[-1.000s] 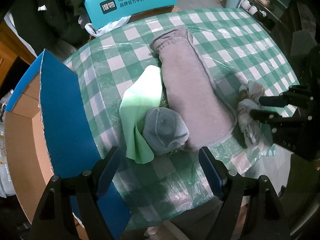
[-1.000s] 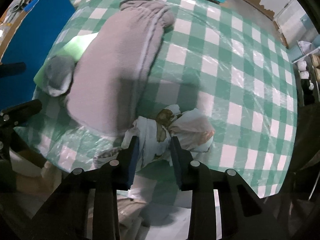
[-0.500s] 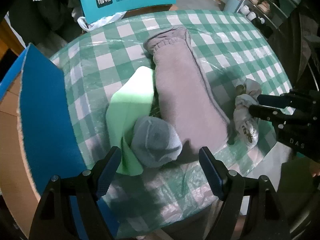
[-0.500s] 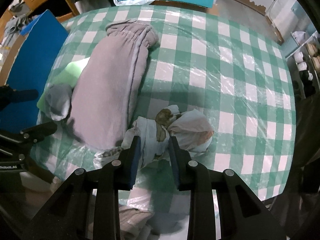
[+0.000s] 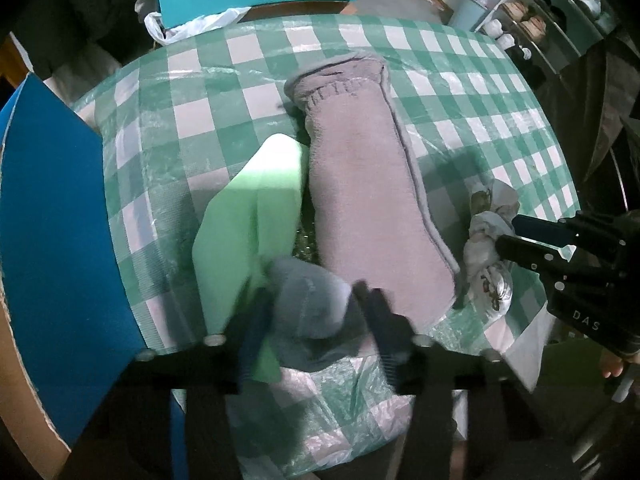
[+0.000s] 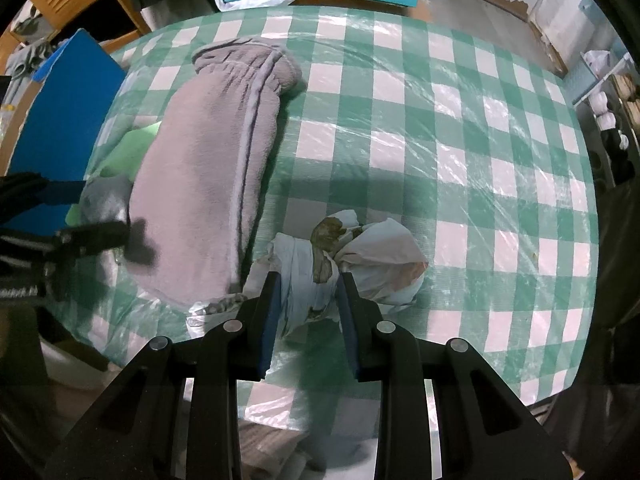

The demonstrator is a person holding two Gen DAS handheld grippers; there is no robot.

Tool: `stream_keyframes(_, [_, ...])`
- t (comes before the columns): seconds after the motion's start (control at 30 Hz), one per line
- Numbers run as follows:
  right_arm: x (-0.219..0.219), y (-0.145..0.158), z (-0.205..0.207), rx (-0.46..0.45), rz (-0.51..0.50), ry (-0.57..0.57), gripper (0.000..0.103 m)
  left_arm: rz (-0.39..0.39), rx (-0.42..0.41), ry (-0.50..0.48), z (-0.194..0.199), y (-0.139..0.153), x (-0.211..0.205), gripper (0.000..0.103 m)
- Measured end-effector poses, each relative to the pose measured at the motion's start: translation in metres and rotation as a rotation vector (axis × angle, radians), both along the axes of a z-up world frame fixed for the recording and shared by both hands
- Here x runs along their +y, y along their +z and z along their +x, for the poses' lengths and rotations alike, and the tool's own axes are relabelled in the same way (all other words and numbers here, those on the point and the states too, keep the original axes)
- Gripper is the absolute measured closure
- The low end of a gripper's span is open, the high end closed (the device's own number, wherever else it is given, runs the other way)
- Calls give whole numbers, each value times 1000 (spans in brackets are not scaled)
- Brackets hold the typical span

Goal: Organize soft objects

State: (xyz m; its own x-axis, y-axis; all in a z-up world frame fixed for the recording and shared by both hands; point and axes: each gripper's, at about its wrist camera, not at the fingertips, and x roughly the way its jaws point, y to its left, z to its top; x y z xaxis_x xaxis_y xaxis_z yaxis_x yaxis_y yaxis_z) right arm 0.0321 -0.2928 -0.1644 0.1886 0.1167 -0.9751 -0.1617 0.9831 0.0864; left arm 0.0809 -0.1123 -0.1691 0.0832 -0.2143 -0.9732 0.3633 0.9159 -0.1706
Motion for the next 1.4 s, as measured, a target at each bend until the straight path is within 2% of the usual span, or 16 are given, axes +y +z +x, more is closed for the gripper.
stream_keyframes(0.07, [0,-1,0,1,2,1,76,-8,11,0,1,1,2,76])
stream_keyframes(0.17, [0,-1,1,0,3,2,76,-17,-1,-1,0,6,2,80])
stream_keyframes(0.57, [-2,6,-3,-17,15,-4,76,-88,-52,6,-4,38,-3,81])
stream_keyframes(0.73, [-5,10,-5,-28,22,-16,76,-187,-58,43,0,49,-1,81])
stream_keyframes(0.87, [-8,12,-6,-32,27,-25,76,-217,-55,60,6,48,-4,81])
stream_keyframes(0.93, [-9,12,-6,-30,26,-27,76,-213,-42,67,9,43,-5,76])
stream_keyframes(1.0, [-8,10,-6,-25,25,-29,76,-179,-32,77,10,35,-6,62])
stream_keyframes(1.03, [-8,9,-6,-23,23,-30,76,-160,-31,83,11,32,-6,58])
stream_keyframes(1.1, [-9,8,-6,-19,23,-32,76,-121,-40,92,11,28,-5,41])
stream_keyframes(1.17, [-9,8,-5,-19,25,-33,76,-94,-66,94,10,32,-5,33])
stream_keyframes(1.27, [-8,9,-4,-20,28,-30,76,-66,-114,90,8,41,-6,22])
stream_keyframes(1.4, [-8,10,-5,-22,30,-27,76,-71,-134,66,4,48,-9,20])
